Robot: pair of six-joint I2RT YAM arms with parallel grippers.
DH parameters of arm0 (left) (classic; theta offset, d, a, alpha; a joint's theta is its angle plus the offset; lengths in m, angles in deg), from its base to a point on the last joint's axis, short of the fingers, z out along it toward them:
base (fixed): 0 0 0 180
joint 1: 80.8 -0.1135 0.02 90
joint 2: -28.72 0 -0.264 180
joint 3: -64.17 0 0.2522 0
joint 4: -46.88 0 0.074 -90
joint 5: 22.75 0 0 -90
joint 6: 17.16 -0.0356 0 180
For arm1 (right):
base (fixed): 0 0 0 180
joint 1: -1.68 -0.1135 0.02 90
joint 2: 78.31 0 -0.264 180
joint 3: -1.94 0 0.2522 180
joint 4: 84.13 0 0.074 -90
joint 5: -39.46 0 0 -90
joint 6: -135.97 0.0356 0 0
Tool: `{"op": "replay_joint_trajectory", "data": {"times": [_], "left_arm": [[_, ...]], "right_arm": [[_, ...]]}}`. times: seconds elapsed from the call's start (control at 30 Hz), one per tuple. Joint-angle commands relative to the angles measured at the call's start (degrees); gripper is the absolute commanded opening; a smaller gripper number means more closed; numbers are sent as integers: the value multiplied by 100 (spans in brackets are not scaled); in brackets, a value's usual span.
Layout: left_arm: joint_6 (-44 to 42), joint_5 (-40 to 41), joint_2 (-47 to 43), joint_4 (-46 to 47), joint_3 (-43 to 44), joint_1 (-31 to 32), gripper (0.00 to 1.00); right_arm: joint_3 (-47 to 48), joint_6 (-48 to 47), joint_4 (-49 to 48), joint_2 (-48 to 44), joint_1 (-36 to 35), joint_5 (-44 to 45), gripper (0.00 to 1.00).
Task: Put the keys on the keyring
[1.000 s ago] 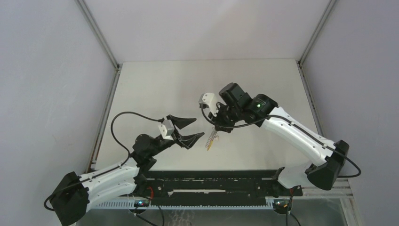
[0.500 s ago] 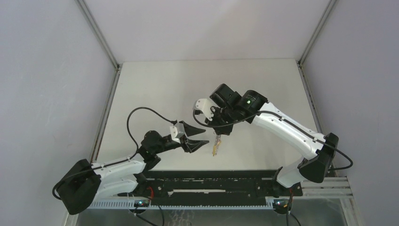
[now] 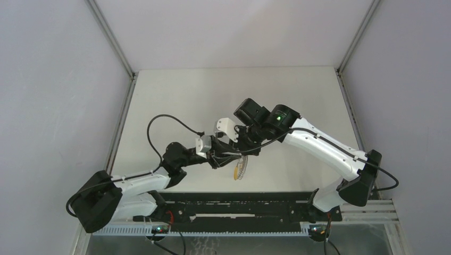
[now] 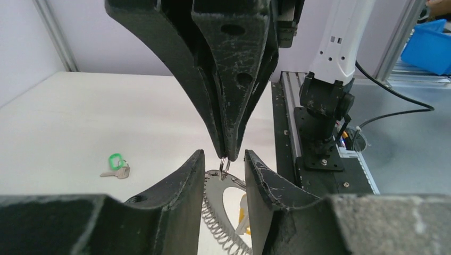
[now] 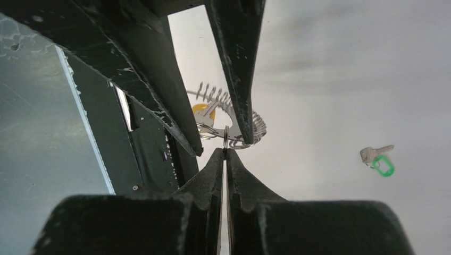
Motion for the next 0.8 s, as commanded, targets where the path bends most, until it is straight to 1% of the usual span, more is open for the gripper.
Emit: {"op": "replay_joint_trajectory", "data": {"times": [0.0,0.17,0.33,0.4,0.53,0.63,0.77], "left_arm": [[102,-251,105,320,303,-28,38],[72,-198,27,286,160,-117,37],[-36,-461,-55,-48,239,-186,28],[-175,-603,-81,-368,326,-186,24],[-303,-830,-159,-673,378,-186,23],[-397,-787,-230,-835,371,-186,22],[-405,-799,-259,-856,428,-186,17]], "right_arm": [[15,-209,-262,-186,-51,-149,0],[-136,-320,-382,-304,-11,-275,0],[-117,-336,-330,-265,4,-363,0],[-101,-341,-325,-255,2,-354,0],[-90,-389,-344,-264,12,-375,0],[-66,-402,-356,-242,8,-369,0],[-46,-416,-359,-212,-6,-384,0]]}}
